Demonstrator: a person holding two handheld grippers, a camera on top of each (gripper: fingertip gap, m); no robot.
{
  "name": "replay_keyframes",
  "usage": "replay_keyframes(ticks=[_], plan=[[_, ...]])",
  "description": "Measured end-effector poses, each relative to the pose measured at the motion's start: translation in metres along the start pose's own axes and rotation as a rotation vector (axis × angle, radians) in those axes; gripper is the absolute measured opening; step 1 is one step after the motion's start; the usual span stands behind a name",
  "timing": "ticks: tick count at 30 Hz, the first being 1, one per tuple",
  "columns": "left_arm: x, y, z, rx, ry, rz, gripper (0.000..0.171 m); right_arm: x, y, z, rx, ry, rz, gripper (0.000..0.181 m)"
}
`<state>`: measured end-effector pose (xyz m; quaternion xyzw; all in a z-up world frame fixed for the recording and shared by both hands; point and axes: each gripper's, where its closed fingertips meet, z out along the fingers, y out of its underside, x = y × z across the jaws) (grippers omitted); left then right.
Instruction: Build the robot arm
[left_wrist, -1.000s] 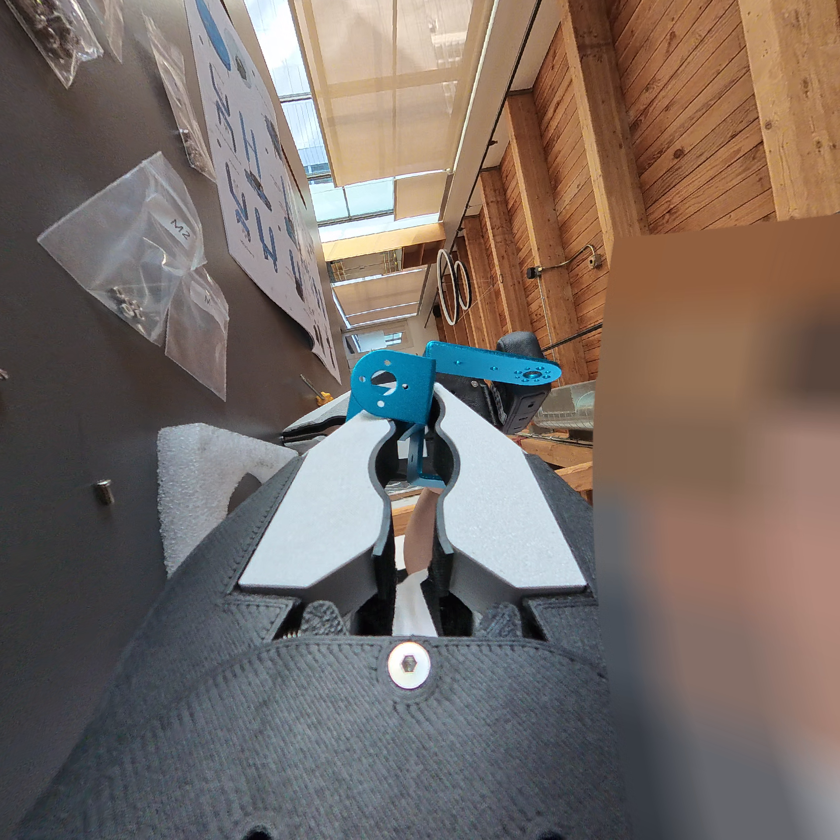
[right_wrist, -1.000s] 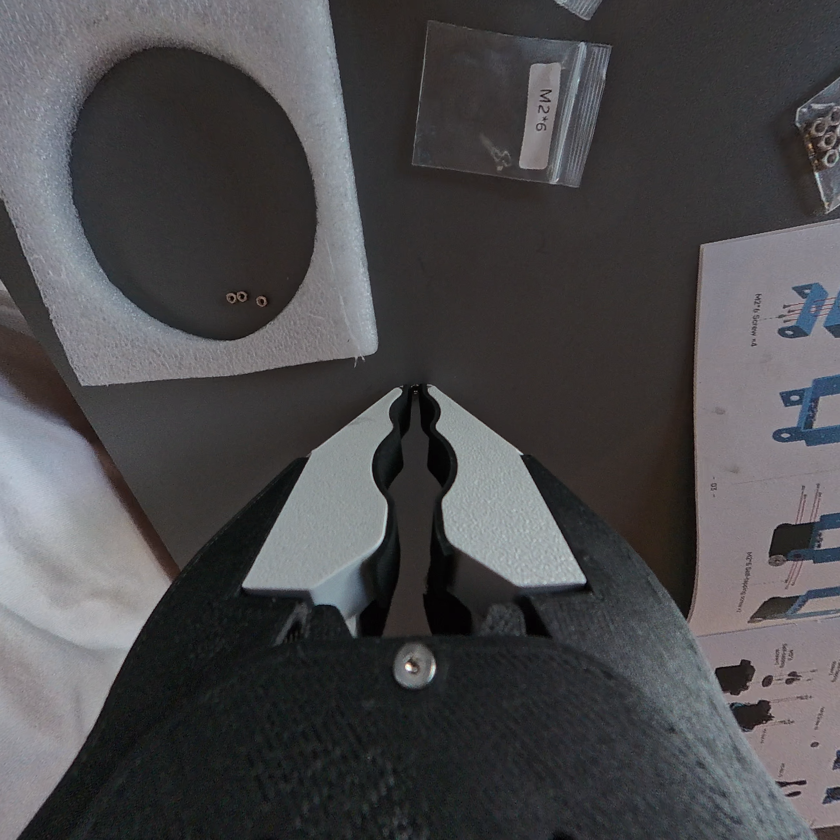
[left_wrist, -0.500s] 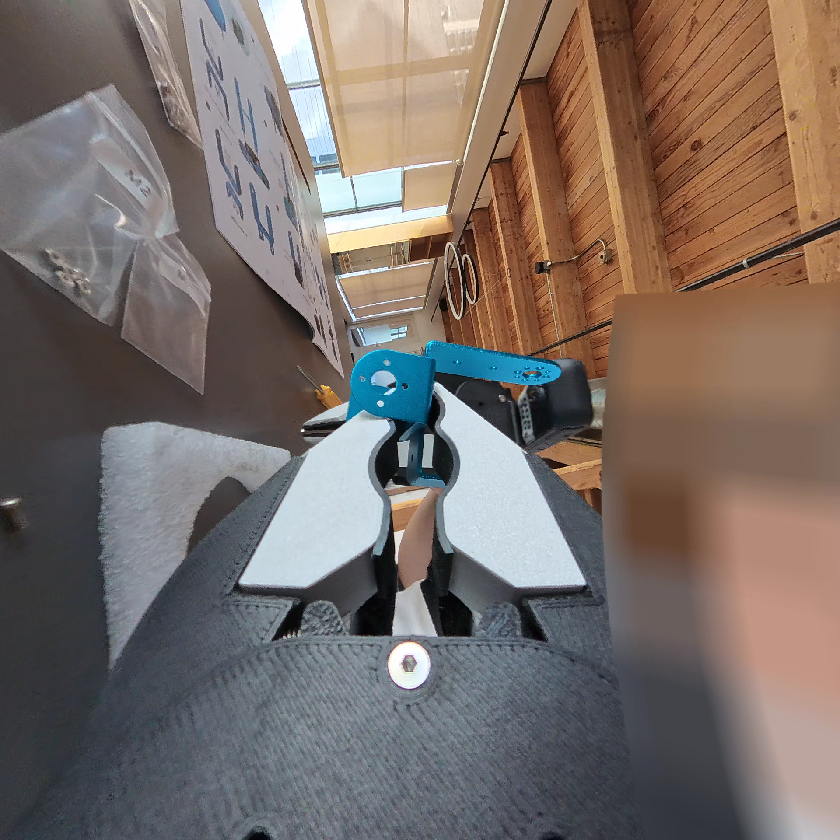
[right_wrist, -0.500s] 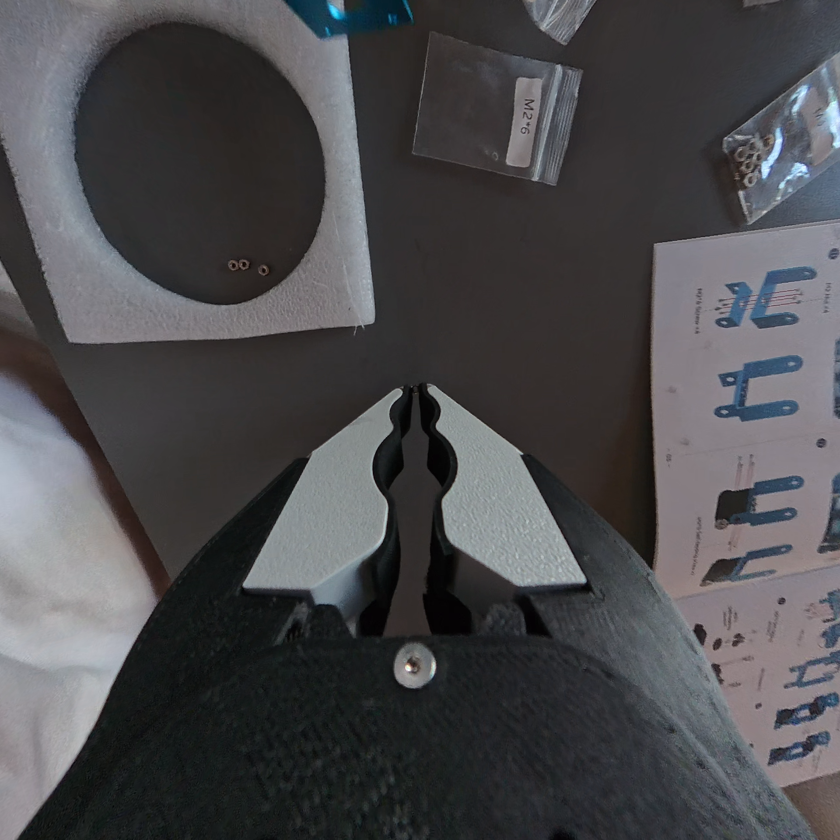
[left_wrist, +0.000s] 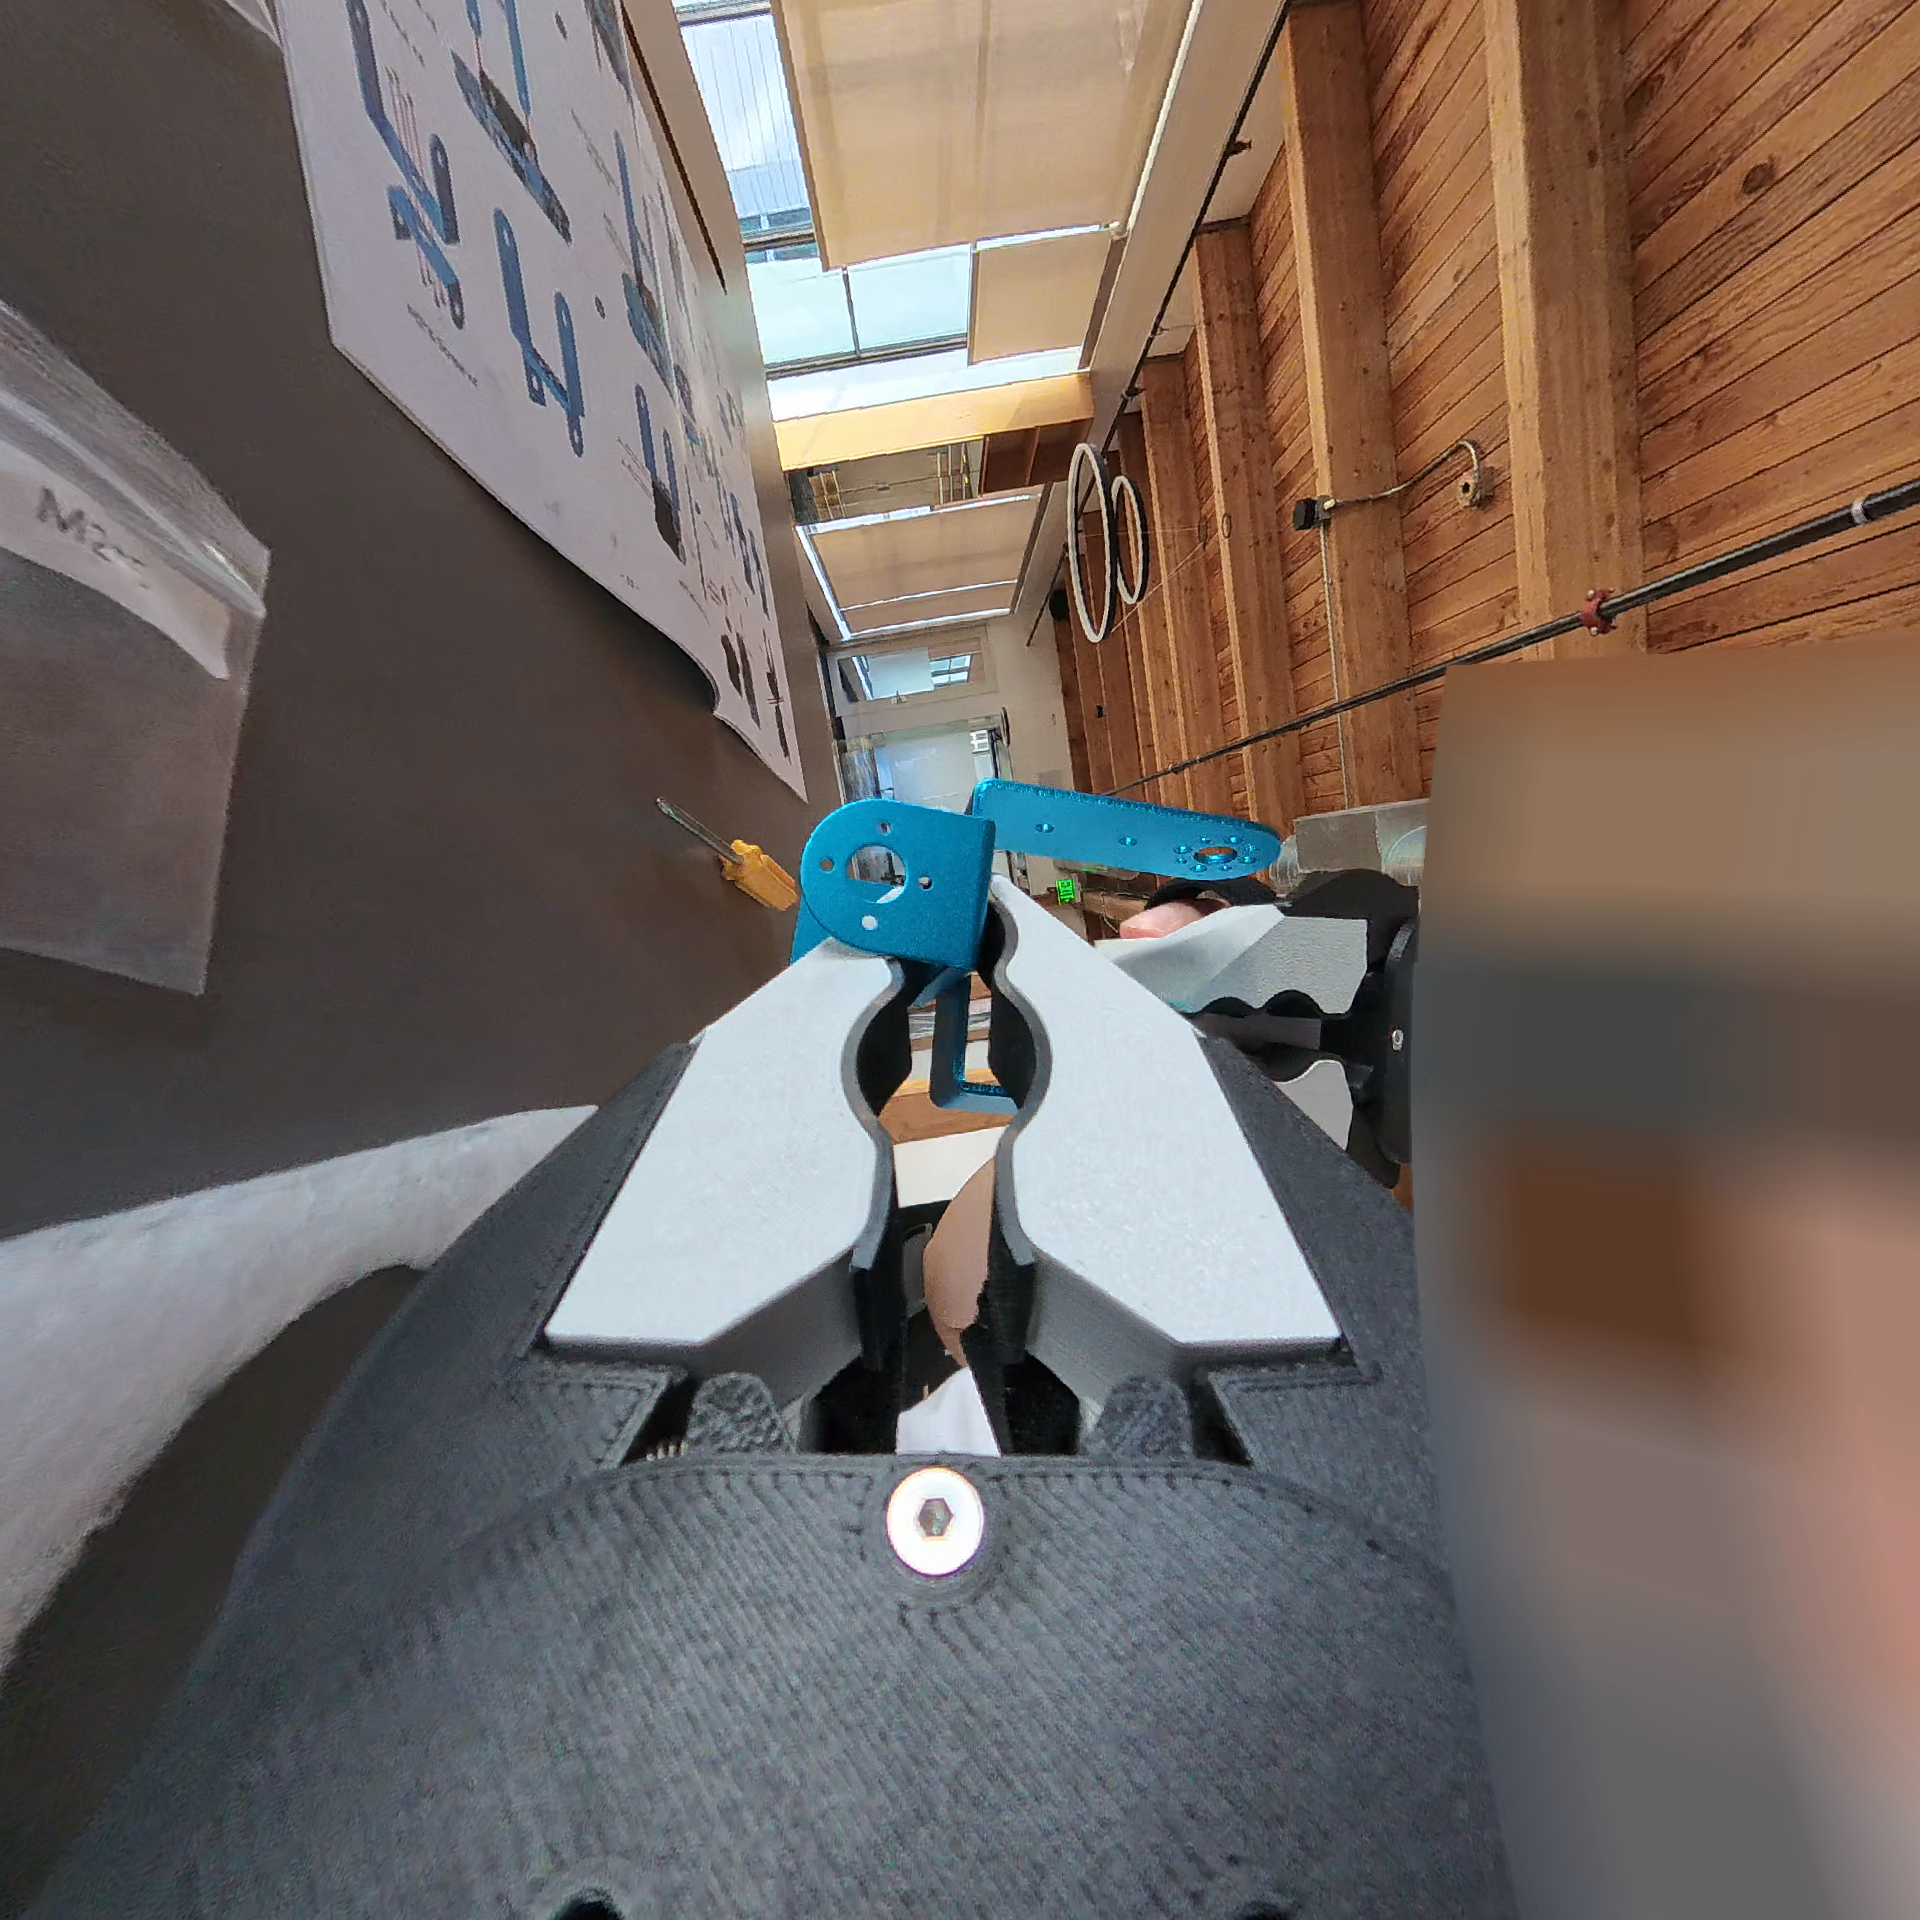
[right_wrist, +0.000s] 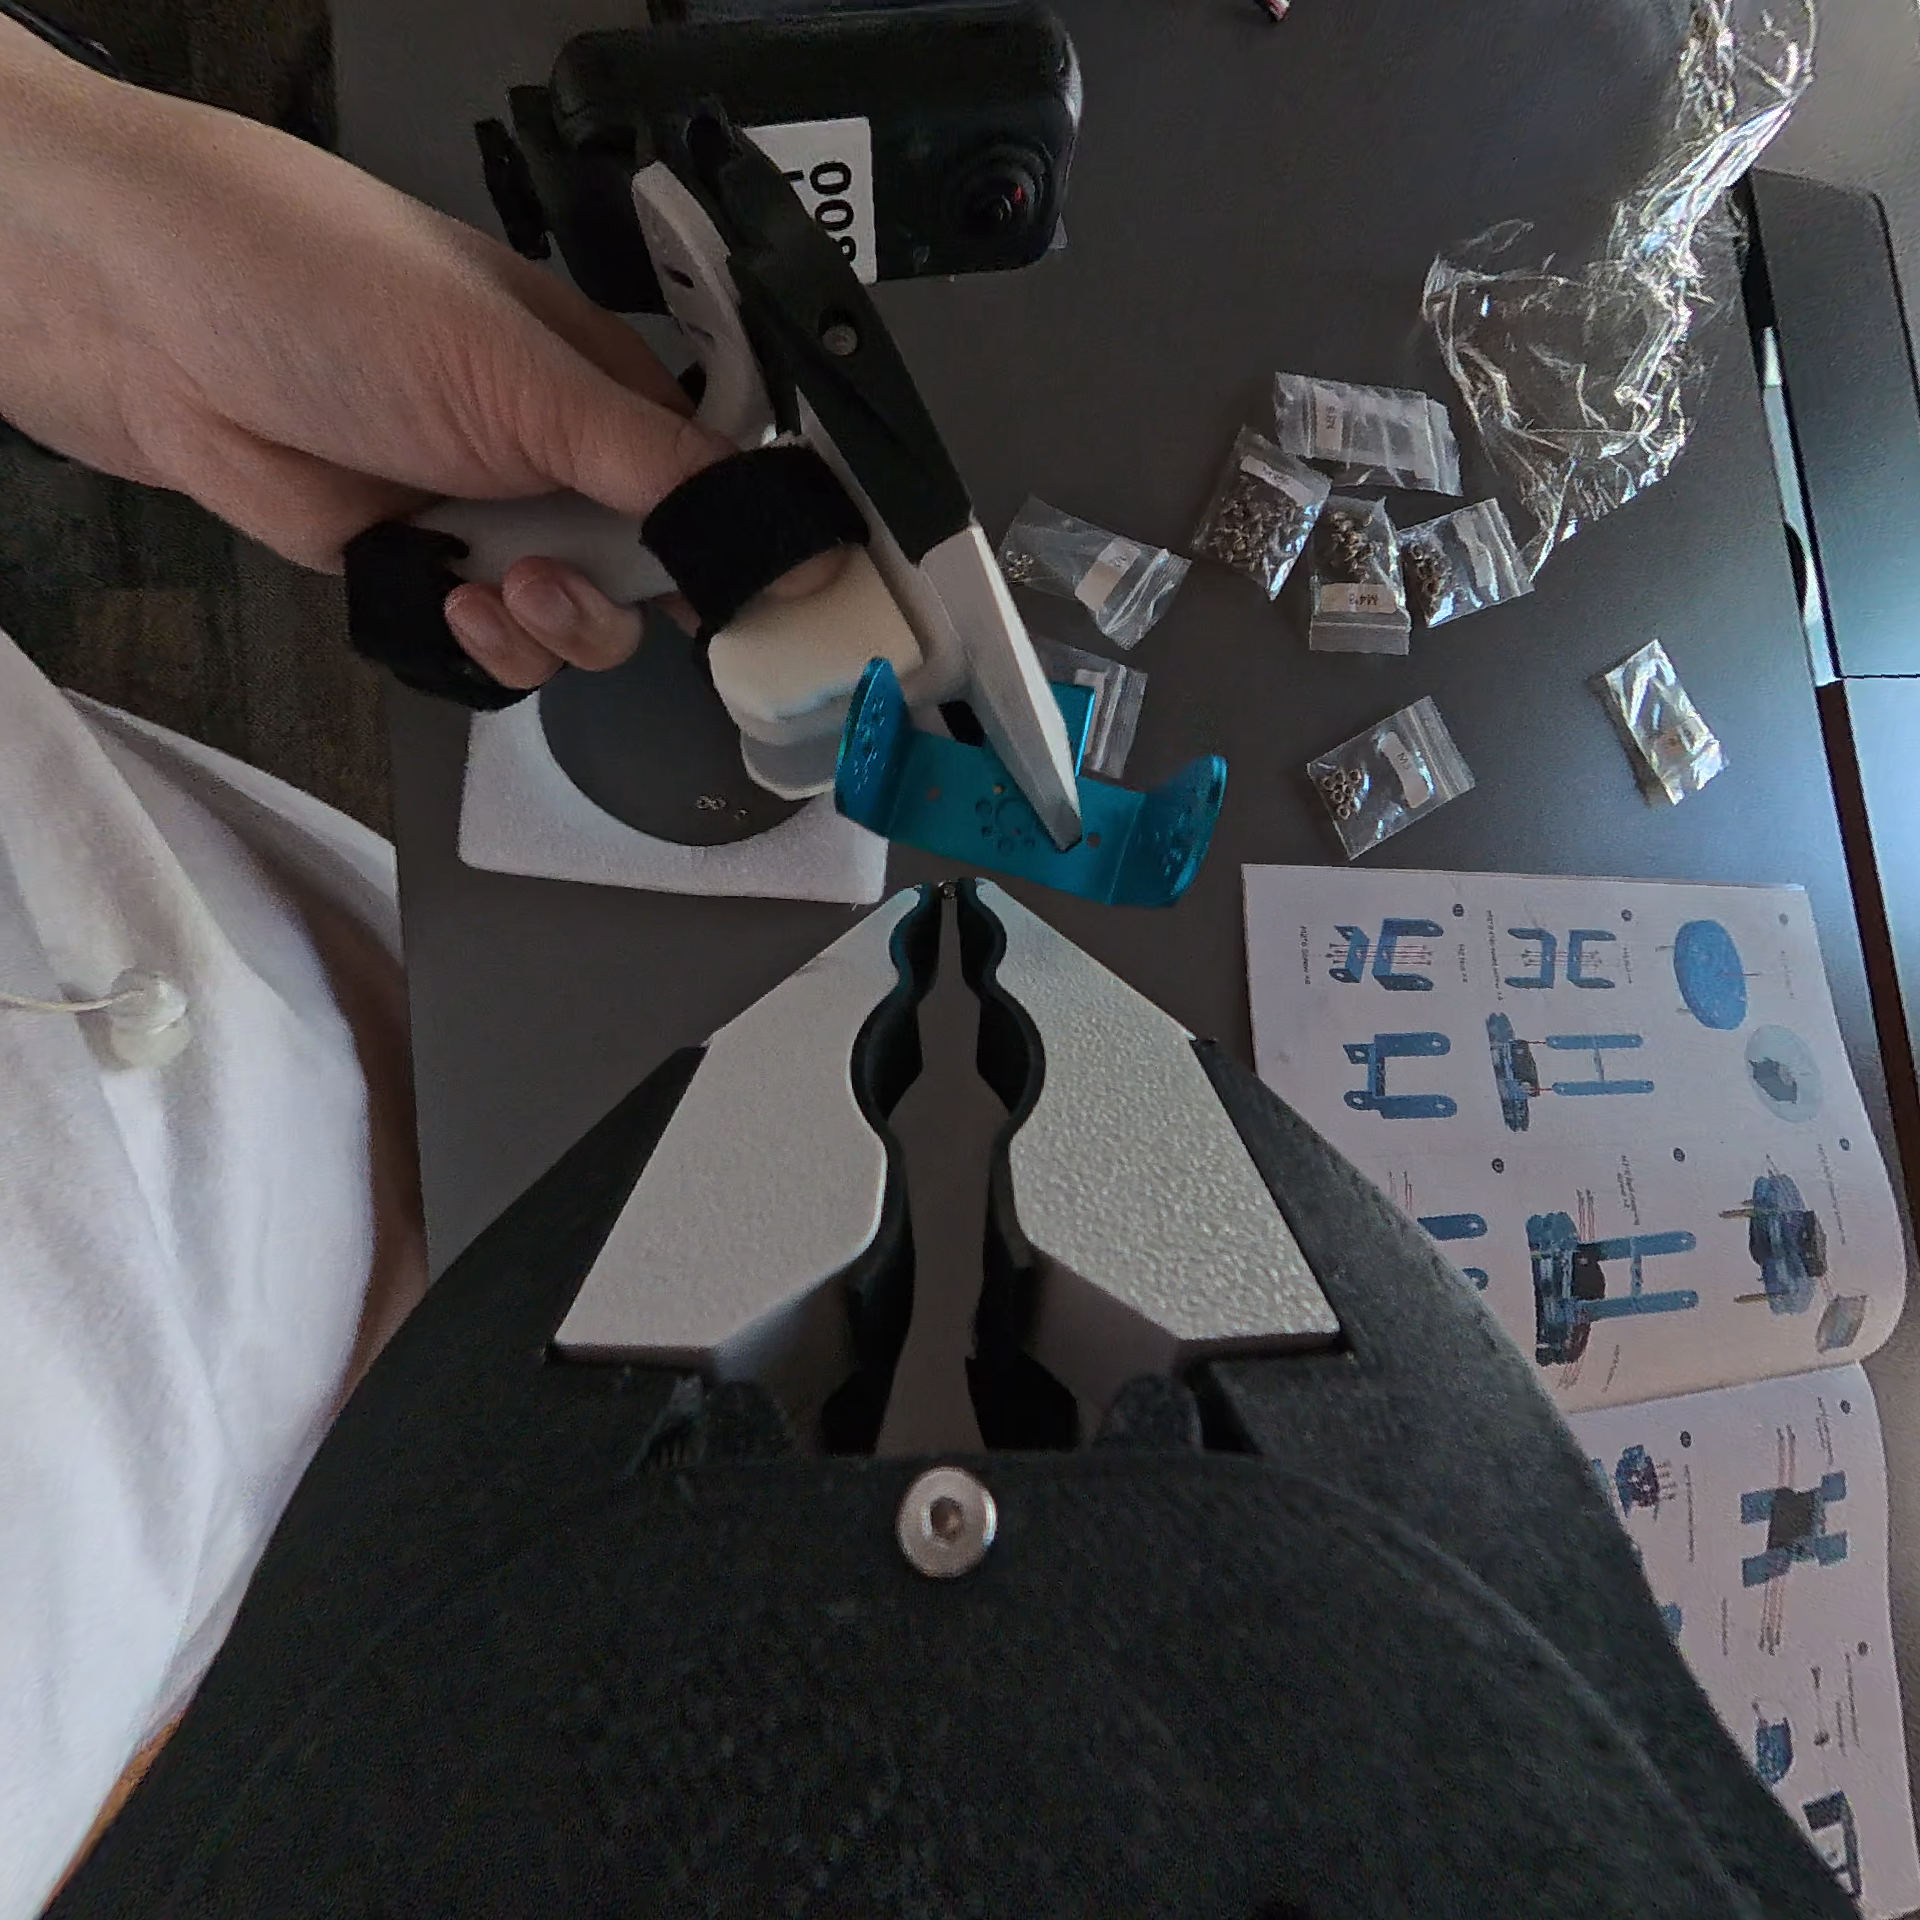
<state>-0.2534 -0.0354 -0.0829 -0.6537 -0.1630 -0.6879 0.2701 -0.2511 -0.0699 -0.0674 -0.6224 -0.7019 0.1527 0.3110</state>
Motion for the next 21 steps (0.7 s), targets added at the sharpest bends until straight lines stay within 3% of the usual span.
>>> replay_keyframes(ticks=[21], plan=[[-0.001, 0.003, 0.015, 0.057, 0.023, -0.098, 0.006, 0.013, 0.007, 0.021, 0.01, 0.082, -0.059, 0.002]])
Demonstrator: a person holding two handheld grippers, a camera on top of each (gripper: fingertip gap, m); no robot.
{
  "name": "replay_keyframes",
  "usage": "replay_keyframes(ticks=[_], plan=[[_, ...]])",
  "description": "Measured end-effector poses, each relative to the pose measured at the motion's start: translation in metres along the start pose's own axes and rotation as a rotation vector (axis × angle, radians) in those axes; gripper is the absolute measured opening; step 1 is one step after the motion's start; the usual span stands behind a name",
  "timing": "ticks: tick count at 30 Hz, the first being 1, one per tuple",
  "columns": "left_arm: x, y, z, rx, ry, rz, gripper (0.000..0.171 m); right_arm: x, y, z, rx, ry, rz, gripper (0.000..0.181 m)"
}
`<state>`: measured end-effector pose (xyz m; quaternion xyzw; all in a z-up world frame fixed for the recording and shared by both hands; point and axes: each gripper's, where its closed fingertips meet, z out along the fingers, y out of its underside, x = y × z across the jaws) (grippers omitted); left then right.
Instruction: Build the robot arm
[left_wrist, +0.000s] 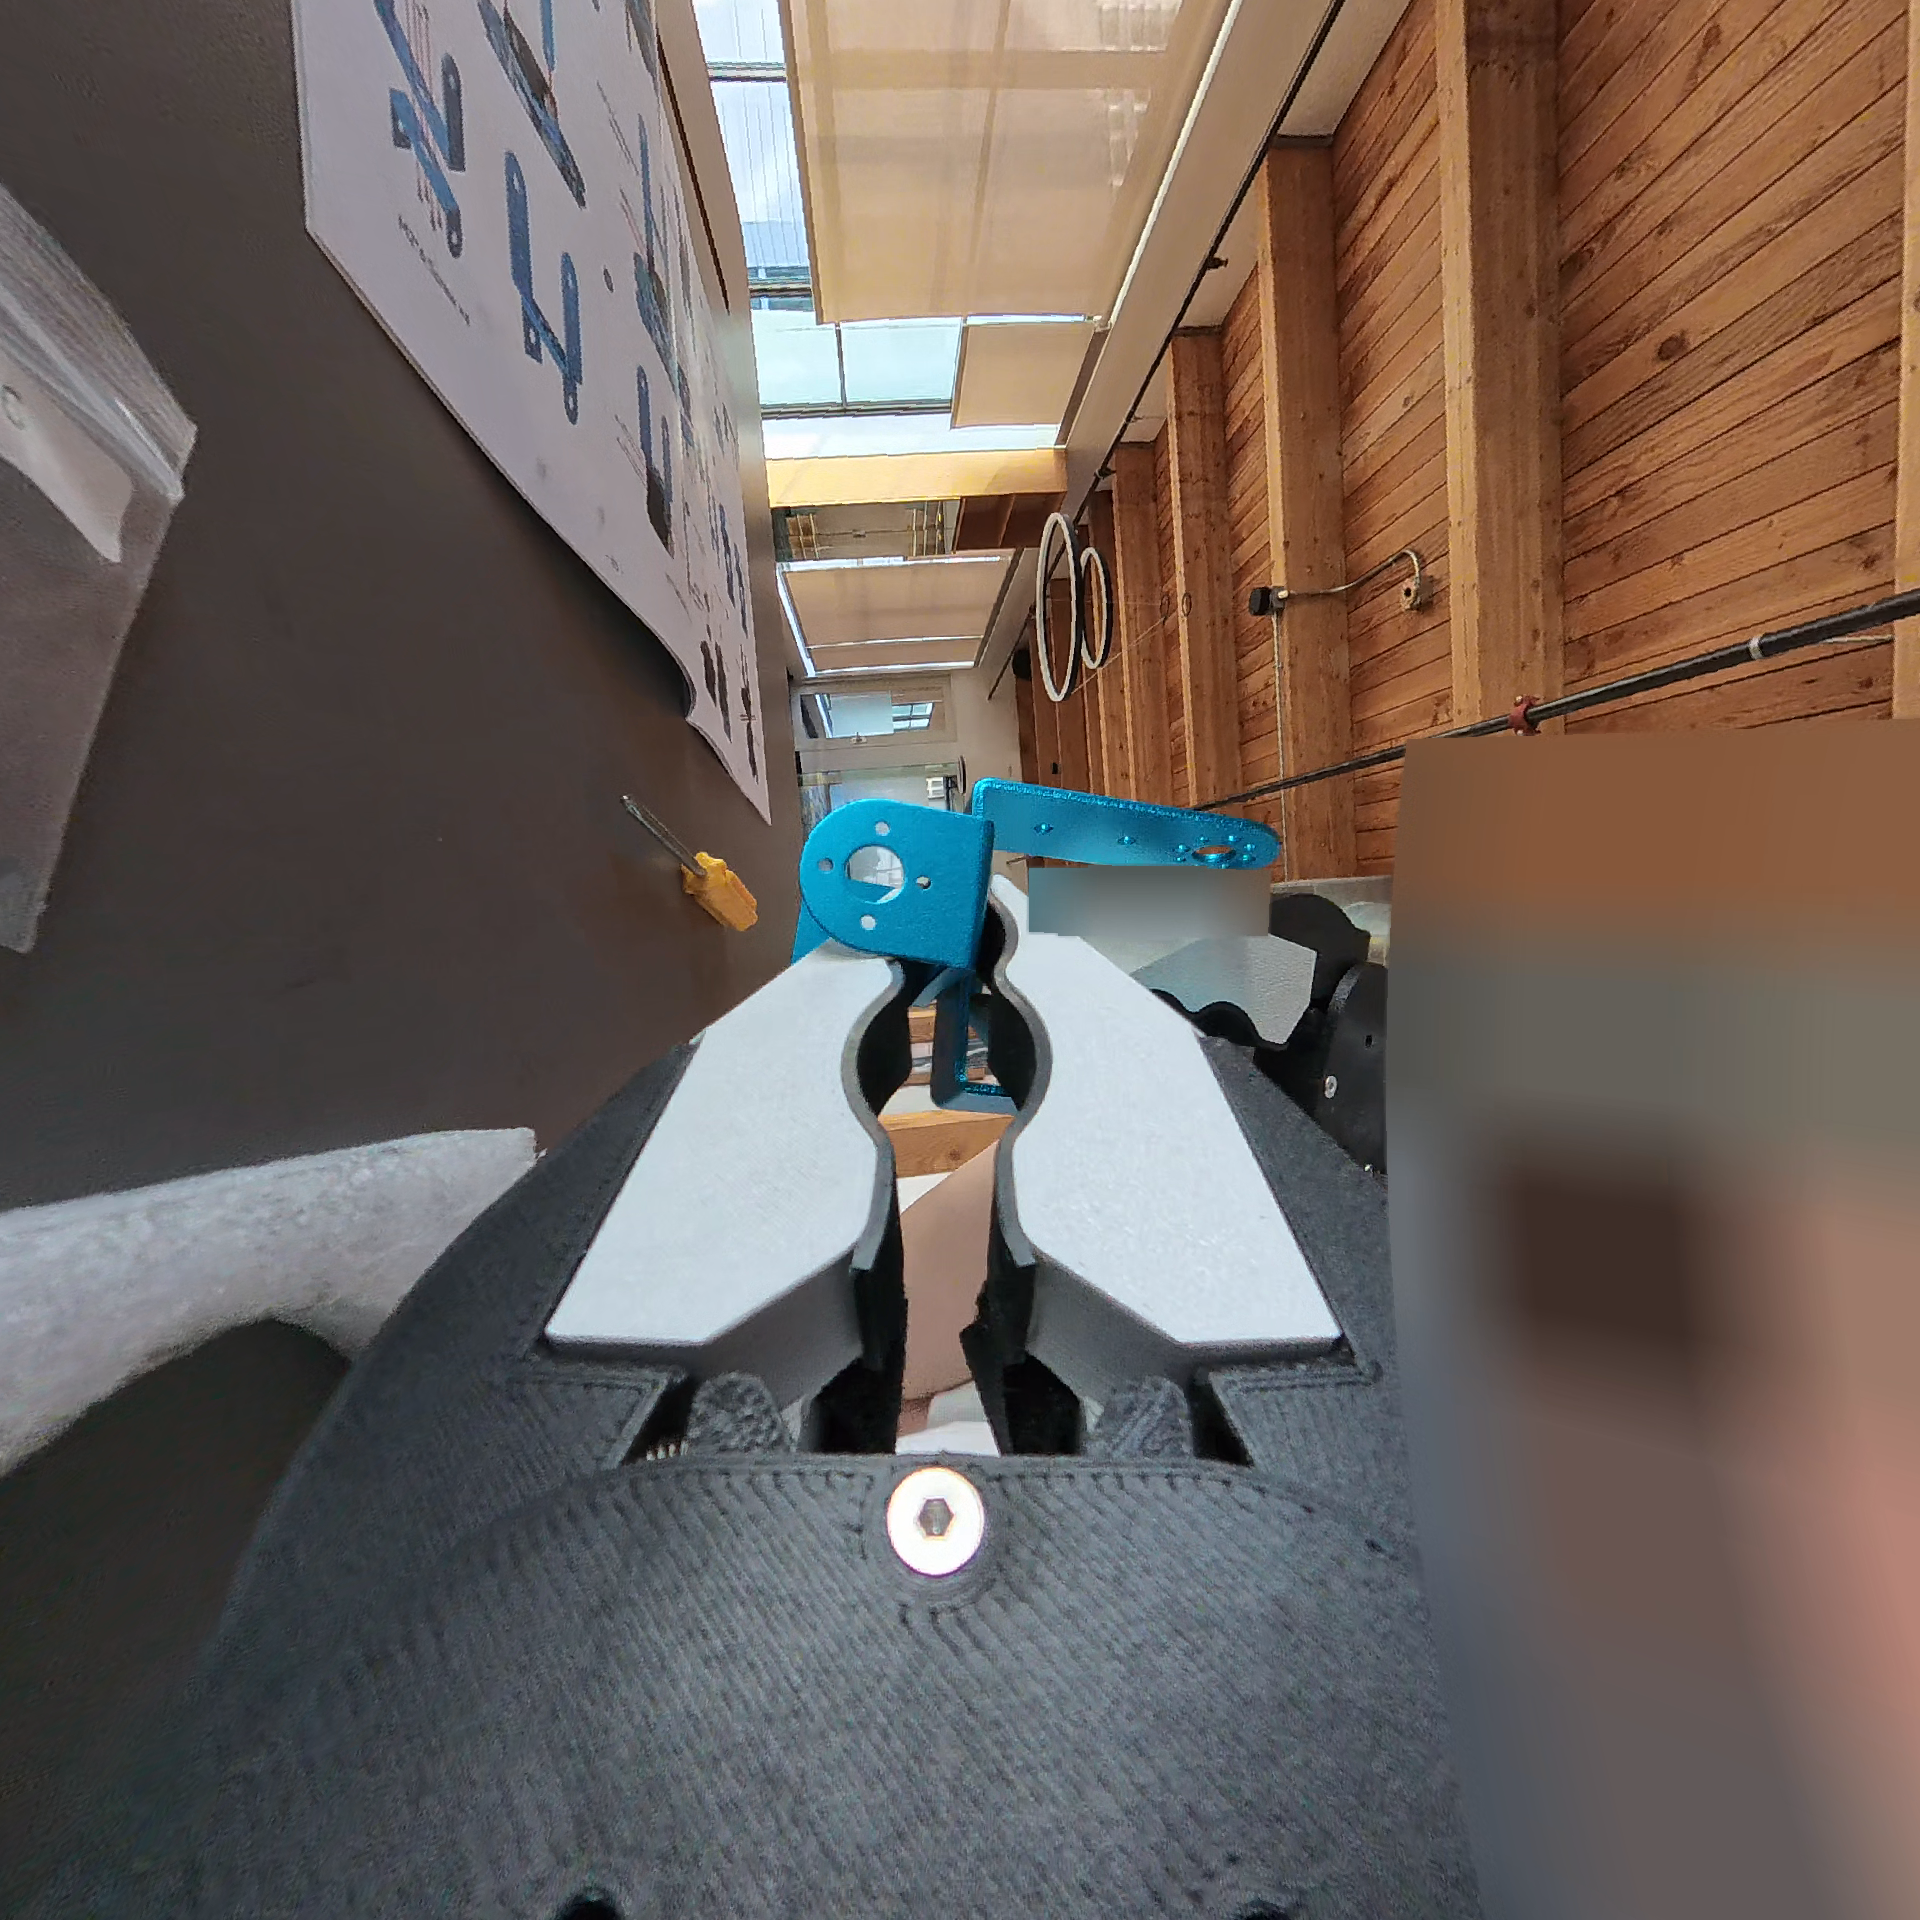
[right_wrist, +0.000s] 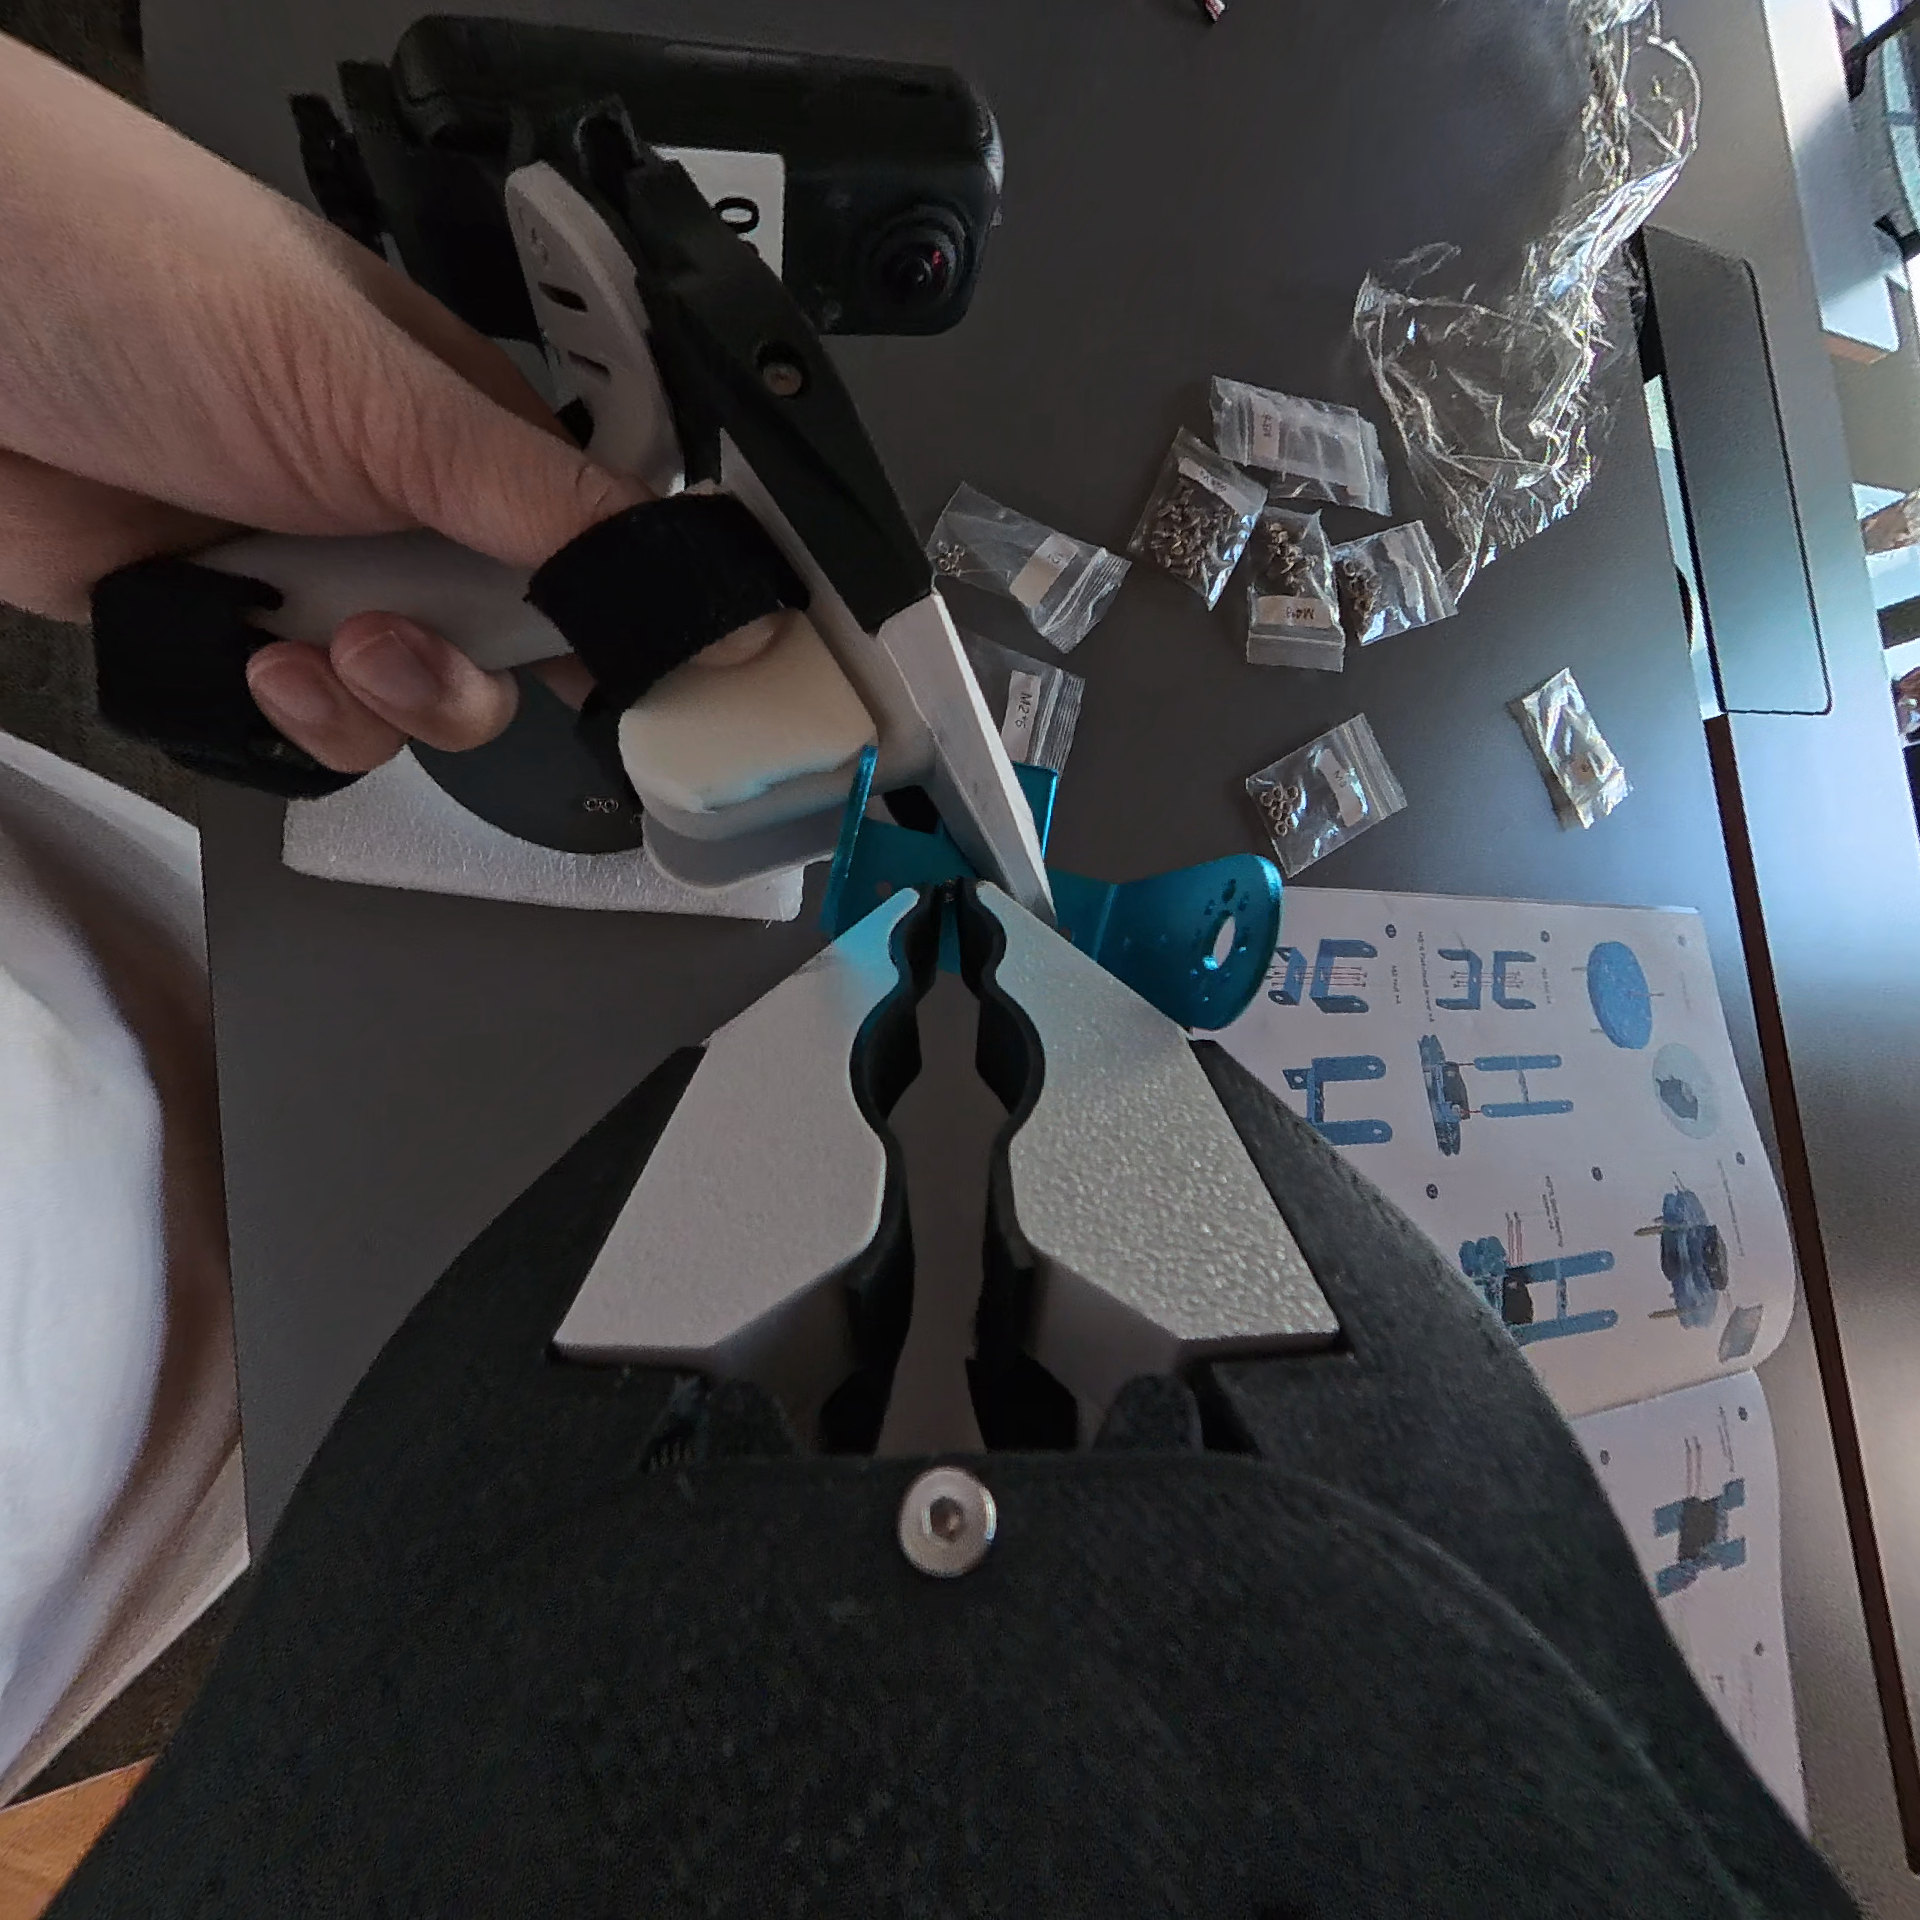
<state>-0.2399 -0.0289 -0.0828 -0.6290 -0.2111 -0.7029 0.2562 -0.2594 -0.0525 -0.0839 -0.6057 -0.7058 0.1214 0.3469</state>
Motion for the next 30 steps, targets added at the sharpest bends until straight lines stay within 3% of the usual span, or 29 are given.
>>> replay_keyframes(ticks=[7, 30], plan=[[-0.002, -0.006, 0.001, 0.055, 0.013, -0.037, 0.006, 0.007, 0.002, 0.004, 0.013, 0.016, 0.103, 0.002], [-0.008, -0.01, 0.007, 0.047, 0.024, -0.082, 0.006, 0.011, 0.006, 0.009, 0.161, -0.05, 0.22, 0.003]])
